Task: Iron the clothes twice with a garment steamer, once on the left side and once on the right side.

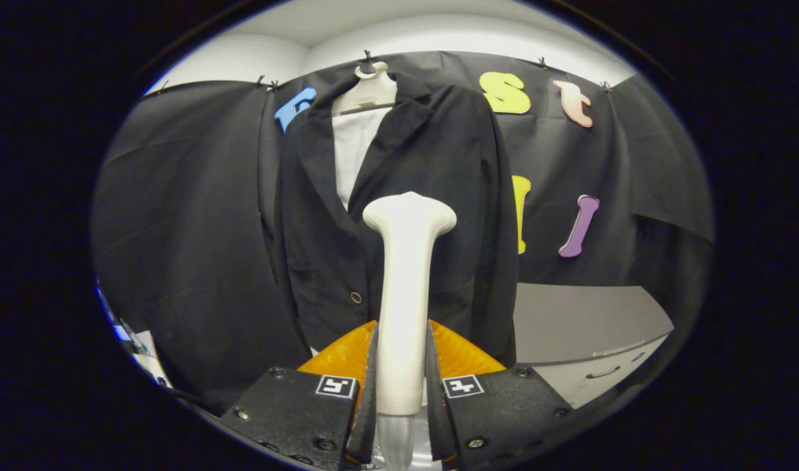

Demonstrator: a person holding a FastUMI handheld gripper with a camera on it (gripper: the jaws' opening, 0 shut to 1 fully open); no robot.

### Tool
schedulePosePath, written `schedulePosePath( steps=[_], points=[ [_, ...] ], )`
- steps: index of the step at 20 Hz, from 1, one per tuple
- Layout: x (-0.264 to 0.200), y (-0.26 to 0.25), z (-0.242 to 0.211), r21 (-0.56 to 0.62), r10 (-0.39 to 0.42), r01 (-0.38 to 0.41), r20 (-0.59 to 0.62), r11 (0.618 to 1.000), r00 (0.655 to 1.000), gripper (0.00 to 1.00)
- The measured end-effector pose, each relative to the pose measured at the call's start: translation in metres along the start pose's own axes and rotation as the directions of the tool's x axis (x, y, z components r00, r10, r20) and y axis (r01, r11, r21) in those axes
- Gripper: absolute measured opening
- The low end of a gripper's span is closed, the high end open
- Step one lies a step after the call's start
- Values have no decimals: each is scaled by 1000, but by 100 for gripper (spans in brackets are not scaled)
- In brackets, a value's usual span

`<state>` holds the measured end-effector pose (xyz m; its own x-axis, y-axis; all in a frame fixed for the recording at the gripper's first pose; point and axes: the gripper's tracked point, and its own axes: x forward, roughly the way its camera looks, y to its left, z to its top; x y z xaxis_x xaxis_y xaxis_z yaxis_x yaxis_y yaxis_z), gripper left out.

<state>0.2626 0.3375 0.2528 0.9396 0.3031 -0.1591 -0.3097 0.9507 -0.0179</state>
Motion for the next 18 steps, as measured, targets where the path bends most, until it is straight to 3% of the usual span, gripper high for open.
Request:
schedulePosePath(
  steps=[18],
  points=[
    [-2, 12, -91, -17, 15, -18, -169, 1000, 985, 35]
  ],
)
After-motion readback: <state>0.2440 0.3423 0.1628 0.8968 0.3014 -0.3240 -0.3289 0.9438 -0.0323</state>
